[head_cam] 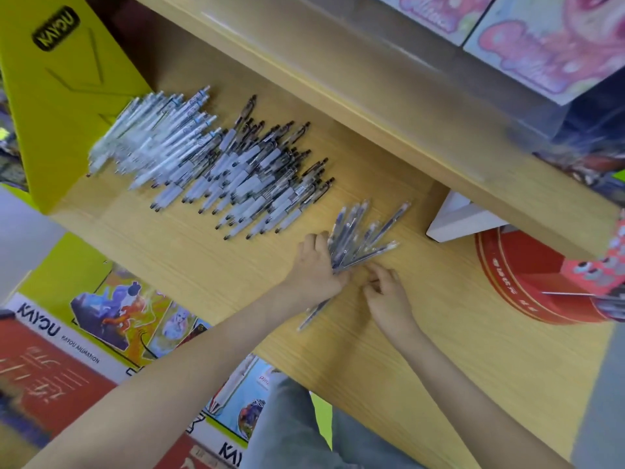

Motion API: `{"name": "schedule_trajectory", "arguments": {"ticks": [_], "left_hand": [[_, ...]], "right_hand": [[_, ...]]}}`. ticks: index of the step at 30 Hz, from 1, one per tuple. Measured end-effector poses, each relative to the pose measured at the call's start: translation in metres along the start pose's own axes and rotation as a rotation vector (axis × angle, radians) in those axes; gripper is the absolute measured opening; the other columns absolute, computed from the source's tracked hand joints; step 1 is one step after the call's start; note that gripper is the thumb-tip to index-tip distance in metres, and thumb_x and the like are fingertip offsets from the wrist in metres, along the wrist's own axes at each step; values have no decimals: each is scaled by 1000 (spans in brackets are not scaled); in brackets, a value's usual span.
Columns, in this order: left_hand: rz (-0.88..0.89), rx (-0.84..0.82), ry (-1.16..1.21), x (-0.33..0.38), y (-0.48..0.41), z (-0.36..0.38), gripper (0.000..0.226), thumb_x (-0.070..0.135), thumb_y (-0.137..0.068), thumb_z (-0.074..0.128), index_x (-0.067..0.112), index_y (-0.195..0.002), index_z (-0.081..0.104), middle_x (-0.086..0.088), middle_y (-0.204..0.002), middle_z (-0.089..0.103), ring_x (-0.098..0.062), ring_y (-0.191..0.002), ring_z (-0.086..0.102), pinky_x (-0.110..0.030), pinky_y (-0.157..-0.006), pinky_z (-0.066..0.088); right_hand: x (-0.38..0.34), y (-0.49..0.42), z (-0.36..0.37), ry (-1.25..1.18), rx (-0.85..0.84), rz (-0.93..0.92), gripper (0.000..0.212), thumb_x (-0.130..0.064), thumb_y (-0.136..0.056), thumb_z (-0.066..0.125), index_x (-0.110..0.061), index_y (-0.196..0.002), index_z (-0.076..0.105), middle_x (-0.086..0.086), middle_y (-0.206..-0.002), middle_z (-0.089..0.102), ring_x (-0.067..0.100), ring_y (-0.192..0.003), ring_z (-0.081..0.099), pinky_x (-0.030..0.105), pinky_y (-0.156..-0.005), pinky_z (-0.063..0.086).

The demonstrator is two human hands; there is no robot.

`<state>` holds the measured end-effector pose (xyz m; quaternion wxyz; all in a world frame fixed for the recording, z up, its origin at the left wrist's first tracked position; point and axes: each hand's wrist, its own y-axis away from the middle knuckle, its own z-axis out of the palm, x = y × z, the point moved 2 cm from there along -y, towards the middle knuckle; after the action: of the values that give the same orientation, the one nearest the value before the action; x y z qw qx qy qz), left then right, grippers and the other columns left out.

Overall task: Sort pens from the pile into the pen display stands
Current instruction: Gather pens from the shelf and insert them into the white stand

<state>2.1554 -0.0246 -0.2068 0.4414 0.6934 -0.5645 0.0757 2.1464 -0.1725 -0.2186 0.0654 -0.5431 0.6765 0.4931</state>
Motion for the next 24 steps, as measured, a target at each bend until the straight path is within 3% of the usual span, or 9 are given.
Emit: {"name": "schedule_trajectory", "arguments": {"ticks": [3, 5, 7, 9, 11, 14, 16, 20, 24], "left_hand": [[-27, 26, -78, -9, 17, -7, 101, 60, -85, 57, 5, -150, 3, -11, -148, 17, -29, -137, 17, -39, -113, 20], [-69, 73, -202, -20, 31, -5, 114, 73, -77, 55, 8, -151, -3, -10, -149, 15, -29, -138, 16, -42, -113, 21], [-102, 64, -298, -30, 40, 4, 123, 81, -71, 52, 13, -151, -12, -9, -155, 4, -28, -143, 8, -43, -117, 14], [-98, 50, -376, -40, 42, 16, 127, 84, -70, 48, 15, -148, -23, -9, -159, -12, -28, -147, -8, -45, -120, 2], [-46, 52, -444, -48, 40, 27, 125, 85, -71, 43, 17, -144, -33, -10, -158, -23, -27, -146, -21, -47, -120, -6], [70, 149, -505, -56, 36, 38, 108, 83, -79, 26, 17, -147, -27, -14, -160, -16, -28, -146, -17, -46, -119, -8], [91, 180, -482, -55, 31, 39, 106, 82, -81, 20, 11, -149, -19, -15, -158, -13, -28, -146, -14, -44, -119, -7], [91, 40, -475, -42, 19, 41, 111, 80, -82, 30, 10, -139, -36, -10, -147, -40, -25, -138, -35, -43, -119, -12], [132, -34, -470, -36, 17, 39, 107, 76, -86, 31, 13, -140, -36, -10, -149, -40, -26, -140, -35, -44, -119, -13]], "right_hand": [[1, 3, -7, -30, 139, 69, 39, -14, -93, 49, -10, -131, 42, 9, -125, 44, 13, -95, 47, 21, -78, 32], [-6, -4, -14, -81, 228, 46, 52, -21, -93, 53, -12, -139, 30, 10, -132, 37, 18, -107, 45, 24, -84, 32], [-16, -17, -17, 31, 281, -52, 64, -35, -95, 49, -24, -147, 14, 9, -143, 27, 24, -123, 32, 33, -95, 31], [-23, -33, -14, 242, 261, -140, 60, -47, -98, 35, -35, -149, 4, 5, -155, 9, 26, -140, 11, 44, -112, 16], [-22, -47, -6, 379, 186, -141, 52, -48, -100, 23, -40, -149, 6, 1, -158, -7, 26, -145, -9, 48, -117, 1], [-12, -50, 5, 523, 156, -186, 51, -44, -101, 17, -36, -150, 7, 5, -159, -10, 26, -144, -18, 45, -117, -10], [-5, -43, 9, 511, 149, -209, 51, -43, -101, 18, -34, -150, 6, 4, -159, -10, 23, -143, -20, 41, -115, -11], [6, -32, 3, 354, 127, -148, 52, -46, -101, 18, -36, -151, 7, -2, -159, -12, 15, -142, -23, 37, -114, -12], [11, -33, -11, 213, 91, -78, 51, -48, -101, 21, -37, -149, 12, -3, -159, -10, 16, -143, -21, 38, -115, -10]]}}
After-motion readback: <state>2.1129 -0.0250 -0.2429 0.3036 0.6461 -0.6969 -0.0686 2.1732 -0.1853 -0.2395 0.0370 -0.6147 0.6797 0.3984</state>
